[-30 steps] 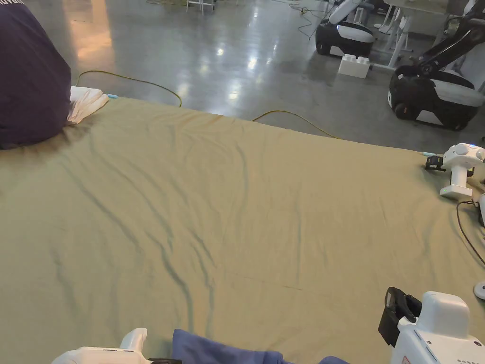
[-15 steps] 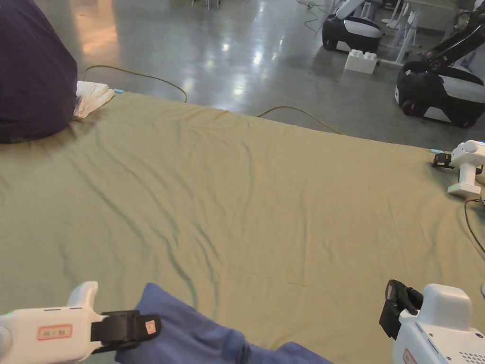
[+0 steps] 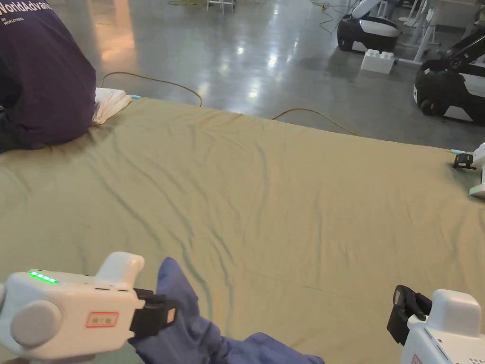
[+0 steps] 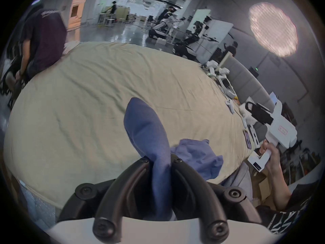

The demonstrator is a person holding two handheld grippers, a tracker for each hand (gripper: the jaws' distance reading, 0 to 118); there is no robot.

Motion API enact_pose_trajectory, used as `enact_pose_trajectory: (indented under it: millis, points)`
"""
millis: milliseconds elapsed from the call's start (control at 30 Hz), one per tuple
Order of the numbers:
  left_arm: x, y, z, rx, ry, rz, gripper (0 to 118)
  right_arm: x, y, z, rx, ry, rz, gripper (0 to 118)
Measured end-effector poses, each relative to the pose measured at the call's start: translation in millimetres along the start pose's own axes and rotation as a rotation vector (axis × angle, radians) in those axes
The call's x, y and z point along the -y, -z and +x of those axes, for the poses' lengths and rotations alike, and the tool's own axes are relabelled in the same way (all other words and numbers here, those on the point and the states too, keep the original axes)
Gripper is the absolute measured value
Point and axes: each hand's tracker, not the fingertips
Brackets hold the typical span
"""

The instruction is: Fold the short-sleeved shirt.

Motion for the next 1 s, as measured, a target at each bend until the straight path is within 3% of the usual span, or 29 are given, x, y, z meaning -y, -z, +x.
enact_pose_trajectory:
  millis: [267,567,800,867,967,1000]
  points:
    - [5,39,77,0.104,0.089,-0.056,17,2,-4,10,0.022,0.01,-0.003,0]
    - [23,97,126,0.159,0.082,-0.096,17,5,-9,22,0.05,0.017,-0.016,0]
    - [45,150,155,0.108,0.093,-0.179,18,4,-11,26,0.064,0.022,-0.023,0]
    - [46,154,157,0.107,0.084,-0.187,27,4,-11,26,0.067,0.02,-0.025,0]
    - [42,145,150,0.194,0.031,-0.19,55,4,-12,26,0.066,0.016,-0.028,0]
    - [40,141,147,0.222,0.012,-0.186,55,4,-13,27,0.067,0.013,-0.028,0]
